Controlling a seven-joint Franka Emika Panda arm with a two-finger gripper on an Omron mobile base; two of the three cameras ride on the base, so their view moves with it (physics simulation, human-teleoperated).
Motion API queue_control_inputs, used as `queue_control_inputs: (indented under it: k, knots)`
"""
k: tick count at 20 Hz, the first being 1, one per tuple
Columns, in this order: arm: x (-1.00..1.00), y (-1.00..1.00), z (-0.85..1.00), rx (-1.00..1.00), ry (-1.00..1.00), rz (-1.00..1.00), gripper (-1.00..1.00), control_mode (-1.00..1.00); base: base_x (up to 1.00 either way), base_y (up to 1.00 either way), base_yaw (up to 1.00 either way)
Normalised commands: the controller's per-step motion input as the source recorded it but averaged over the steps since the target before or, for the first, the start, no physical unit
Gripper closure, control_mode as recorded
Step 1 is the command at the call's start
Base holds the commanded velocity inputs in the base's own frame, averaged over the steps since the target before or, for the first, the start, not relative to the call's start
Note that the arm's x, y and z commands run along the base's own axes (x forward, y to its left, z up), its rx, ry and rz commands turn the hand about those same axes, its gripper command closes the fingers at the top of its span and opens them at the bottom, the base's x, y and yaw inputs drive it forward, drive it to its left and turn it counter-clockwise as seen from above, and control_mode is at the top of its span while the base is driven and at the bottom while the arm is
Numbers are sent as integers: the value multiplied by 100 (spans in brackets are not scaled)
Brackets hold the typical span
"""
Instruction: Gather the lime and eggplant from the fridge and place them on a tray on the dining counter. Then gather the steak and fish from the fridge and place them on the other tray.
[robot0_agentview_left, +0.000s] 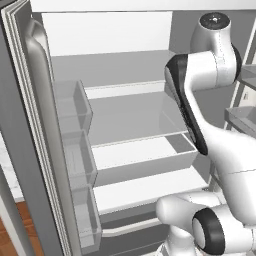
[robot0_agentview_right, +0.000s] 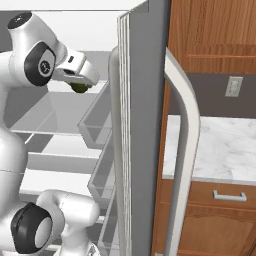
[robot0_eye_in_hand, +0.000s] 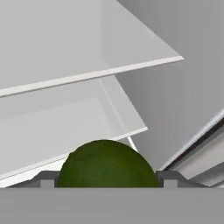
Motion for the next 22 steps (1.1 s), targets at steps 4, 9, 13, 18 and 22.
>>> queue_control_inputs:
  k: [4,9,13,18,22]
  knots:
    - [-71,29,-16,0,6,0,100,-100,0,0,0]
    - [-53,14,-26,0,10,0,100,-100,0,0,0]
    - [-59,9,-24,0,6,5,100,-100,0,0,0]
    - [-59,19,-9,1,4,9,100,-100,0,0,0]
    - [-23,28,-6,0,6,8,100,-100,0,0,0]
